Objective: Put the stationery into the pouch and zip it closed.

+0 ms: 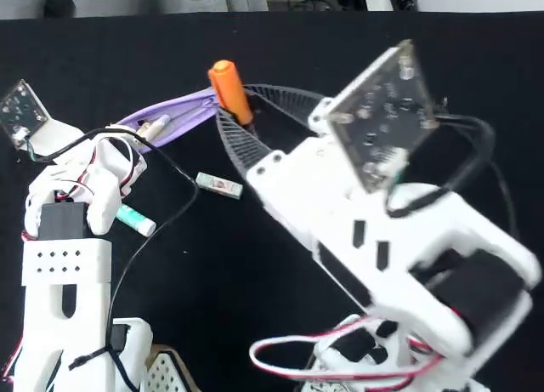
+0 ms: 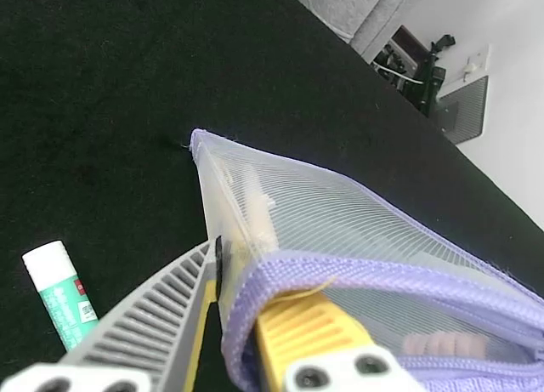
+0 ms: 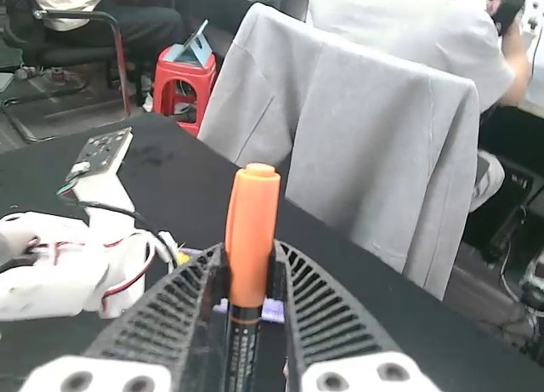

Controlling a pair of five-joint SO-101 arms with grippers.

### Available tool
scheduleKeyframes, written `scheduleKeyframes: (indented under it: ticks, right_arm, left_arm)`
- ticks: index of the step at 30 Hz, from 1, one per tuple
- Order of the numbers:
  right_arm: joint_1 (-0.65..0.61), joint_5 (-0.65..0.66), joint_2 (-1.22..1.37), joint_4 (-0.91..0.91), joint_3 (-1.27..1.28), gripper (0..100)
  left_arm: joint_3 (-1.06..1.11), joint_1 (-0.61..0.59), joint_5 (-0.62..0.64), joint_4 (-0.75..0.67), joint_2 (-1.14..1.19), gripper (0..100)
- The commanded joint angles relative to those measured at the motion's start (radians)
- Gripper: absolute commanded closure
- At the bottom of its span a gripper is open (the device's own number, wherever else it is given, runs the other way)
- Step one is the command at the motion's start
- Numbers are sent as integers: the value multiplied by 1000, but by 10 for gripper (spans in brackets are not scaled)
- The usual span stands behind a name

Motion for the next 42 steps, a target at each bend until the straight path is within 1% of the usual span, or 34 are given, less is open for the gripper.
scheduleKeyframes:
  ticks: [1, 6, 11, 14, 17, 20, 23, 25, 27, 32, 36, 42]
  right_arm:
    - [-8, 31, -99, -267, 292, 987]
    - [-11, 77, -255, -565, 613, 987]
    - [-12, 77, -371, -767, 819, 987]
    - [-12, 77, -394, -927, 944, 987]
    - [-15, 68, -406, -1174, 1106, 987]
    - [-17, 68, -426, -1482, 1296, 987]
    - [-52, 68, -438, -1777, 1469, 988]
    - [-64, 74, -435, -1903, 1537, 988]
    - [-75, 72, -432, -1950, 1563, 988]
    - [-74, 75, -432, -1978, 1569, 988]
    - [-77, 69, -430, -2104, 1593, 988]
    - [-71, 77, -360, -2174, 1620, 988]
  left_arm:
    - [-5, -2, -8, 2, -23, 971]
    - [-5, -2, -8, 2, -23, 971]
    - [-5, -2, -8, 2, -23, 971]
    - [-5, 2, -8, 2, -23, 971]
    - [-4, 4, -8, 3, -23, 971]
    - [-4, 4, -8, 3, -23, 971]
    - [-2, 5, -8, 3, -23, 971]
    - [7, 7, -8, -2, -23, 971]
    - [5, 7, -8, 0, -23, 971]
    - [5, 8, -8, 2, -23, 971]
    - [5, 8, -8, 2, -23, 971]
    - [5, 7, -8, 2, -23, 971]
